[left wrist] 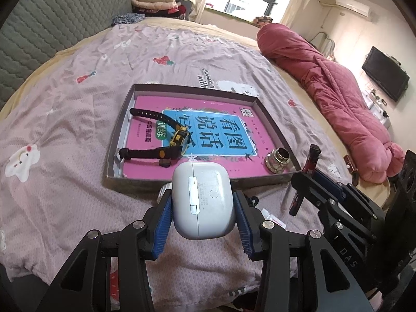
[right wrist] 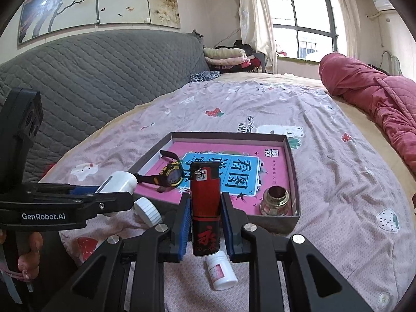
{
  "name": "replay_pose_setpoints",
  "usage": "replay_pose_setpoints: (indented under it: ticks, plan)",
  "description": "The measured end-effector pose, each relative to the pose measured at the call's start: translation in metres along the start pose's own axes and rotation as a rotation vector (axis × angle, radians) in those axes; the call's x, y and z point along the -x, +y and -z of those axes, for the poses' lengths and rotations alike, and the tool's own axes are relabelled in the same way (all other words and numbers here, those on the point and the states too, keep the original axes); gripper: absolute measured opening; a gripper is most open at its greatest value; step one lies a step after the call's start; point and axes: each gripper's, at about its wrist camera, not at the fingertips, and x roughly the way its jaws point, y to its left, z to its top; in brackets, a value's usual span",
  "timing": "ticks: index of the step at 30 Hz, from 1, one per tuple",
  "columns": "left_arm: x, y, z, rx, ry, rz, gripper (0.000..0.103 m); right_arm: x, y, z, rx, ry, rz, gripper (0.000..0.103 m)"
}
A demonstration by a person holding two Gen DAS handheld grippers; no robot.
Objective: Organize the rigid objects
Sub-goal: 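Lift the earbud case with the left tool while the right tool lifts the lighter toward the tray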
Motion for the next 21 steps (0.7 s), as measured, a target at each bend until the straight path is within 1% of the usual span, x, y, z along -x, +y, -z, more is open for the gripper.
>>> replay_pose_setpoints:
  ticks: [5, 8, 10, 11, 14, 16, 18, 19, 21]
  plan:
    - [-0.003, 0.000, -0.005, 0.005, -0.010, -0.002, 0.047, -0.002, -0.005, -0.004, -0.007, -0.013, 0.008, 0.023]
    - [-0.005, -0.001, -0.008, 0.008, -0.016, -0.002, 0.045, -0.005, -0.008, -0.004, -0.014, -0.015, 0.010, 0.023]
    - [-0.007, -0.001, -0.010, 0.008, -0.022, -0.004, 0.033, -0.007, -0.012, -0.004, -0.028, -0.018, -0.007, 0.023]
    - [-0.007, -0.002, -0.012, 0.006, -0.030, -0.002, 0.027, -0.008, -0.014, -0.003, -0.030, -0.018, -0.001, 0.023]
    - [-0.017, -0.002, -0.018, -0.008, -0.033, -0.014, 0.027, -0.013, -0.020, -0.003, -0.047, -0.013, 0.003, 0.023]
    - [-0.037, -0.001, -0.020, -0.033, -0.015, -0.056, 0.027, -0.018, -0.025, -0.002, -0.054, -0.009, 0.007, 0.023]
    - [-0.053, 0.002, -0.020, -0.025, 0.012, -0.056, 0.022, -0.026, -0.031, -0.002, -0.075, 0.002, 0.003, 0.023]
    - [-0.061, 0.006, -0.019, -0.002, 0.035, -0.057, 0.022, -0.028, -0.034, -0.002, -0.084, 0.005, 0.006, 0.023]
    - [-0.062, 0.008, -0.018, 0.001, 0.025, -0.043, 0.022, -0.031, -0.037, -0.002, -0.096, 0.007, 0.011, 0.023]
